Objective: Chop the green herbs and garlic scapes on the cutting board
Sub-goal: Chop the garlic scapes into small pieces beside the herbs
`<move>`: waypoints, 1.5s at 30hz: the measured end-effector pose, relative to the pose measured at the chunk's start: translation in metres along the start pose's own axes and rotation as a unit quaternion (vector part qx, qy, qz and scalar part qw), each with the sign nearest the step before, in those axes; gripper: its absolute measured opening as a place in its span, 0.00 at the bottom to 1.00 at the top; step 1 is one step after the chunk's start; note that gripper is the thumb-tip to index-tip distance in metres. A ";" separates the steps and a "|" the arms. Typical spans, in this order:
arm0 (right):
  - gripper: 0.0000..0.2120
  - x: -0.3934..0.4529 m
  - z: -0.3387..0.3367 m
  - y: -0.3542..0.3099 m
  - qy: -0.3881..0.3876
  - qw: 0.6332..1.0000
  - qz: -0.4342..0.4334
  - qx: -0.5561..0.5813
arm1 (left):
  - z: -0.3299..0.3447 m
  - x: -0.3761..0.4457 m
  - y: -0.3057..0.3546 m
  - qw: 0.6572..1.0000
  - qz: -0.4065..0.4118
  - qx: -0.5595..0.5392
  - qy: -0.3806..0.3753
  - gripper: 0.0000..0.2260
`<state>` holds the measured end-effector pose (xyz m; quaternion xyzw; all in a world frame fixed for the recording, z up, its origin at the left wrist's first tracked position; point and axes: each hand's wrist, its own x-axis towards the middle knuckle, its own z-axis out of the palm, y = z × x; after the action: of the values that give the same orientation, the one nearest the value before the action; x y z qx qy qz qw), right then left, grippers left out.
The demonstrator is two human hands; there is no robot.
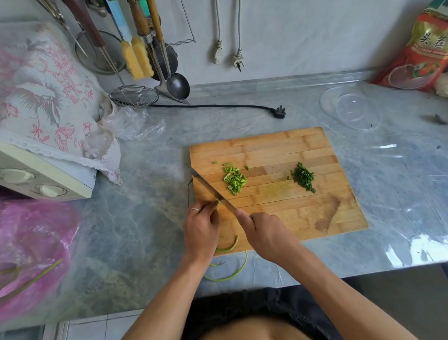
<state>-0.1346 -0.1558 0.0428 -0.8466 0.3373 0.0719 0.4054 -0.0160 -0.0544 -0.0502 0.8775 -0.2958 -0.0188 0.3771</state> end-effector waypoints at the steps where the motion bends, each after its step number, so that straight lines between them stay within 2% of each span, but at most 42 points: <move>1: 0.32 -0.001 -0.001 -0.001 -0.003 1.000 0.001 -0.001 | 0.000 0.000 0.000 1.000 0.002 -0.003 0.002 0.09; 7: 0.31 -0.003 0.003 0.001 -0.010 1.000 0.014 -0.009 | 0.002 0.000 -0.002 1.000 0.005 -0.013 -0.007 0.11; 11: 0.39 0.003 0.014 0.003 -0.022 0.999 0.014 -0.041 | 0.003 0.000 -0.003 1.000 0.007 -0.016 -0.014 0.09; 14: 0.32 0.009 0.018 0.003 -0.003 0.999 0.034 -0.006 | 0.003 0.001 -0.005 0.999 0.007 -0.024 -0.024 0.07; 18: 0.29 0.013 0.026 -0.004 0.014 1.000 0.018 -0.012 | -0.001 0.001 -0.002 1.000 0.002 -0.023 -0.011 0.06; 23: 0.30 0.017 0.020 0.003 0.005 0.999 0.026 0.018 | -0.003 0.000 0.003 1.000 -0.015 -0.018 0.014 0.06; 27: 0.29 0.019 0.008 0.011 0.008 0.999 0.041 0.023 | -0.002 0.000 -0.001 1.000 0.012 -0.002 0.012 0.05; 32: 0.29 0.028 -0.006 0.014 0.004 0.999 0.052 0.015 | -0.002 -0.005 -0.002 0.998 0.048 0.029 0.013 0.10; 36: 0.30 0.020 -0.012 0.016 -0.004 1.000 0.025 0.003 | -0.003 -0.006 -0.006 0.999 0.050 0.017 0.012 0.13; 45: 0.28 0.003 -0.007 0.009 -0.004 1.000 0.005 -0.013 | -0.002 0.005 0.003 1.000 0.013 -0.007 0.014 0.08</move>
<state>-0.1389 -0.1663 0.0401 -0.8495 0.3392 0.0815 0.3957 -0.0127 -0.0573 -0.0457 0.8710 -0.3016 -0.0034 0.3878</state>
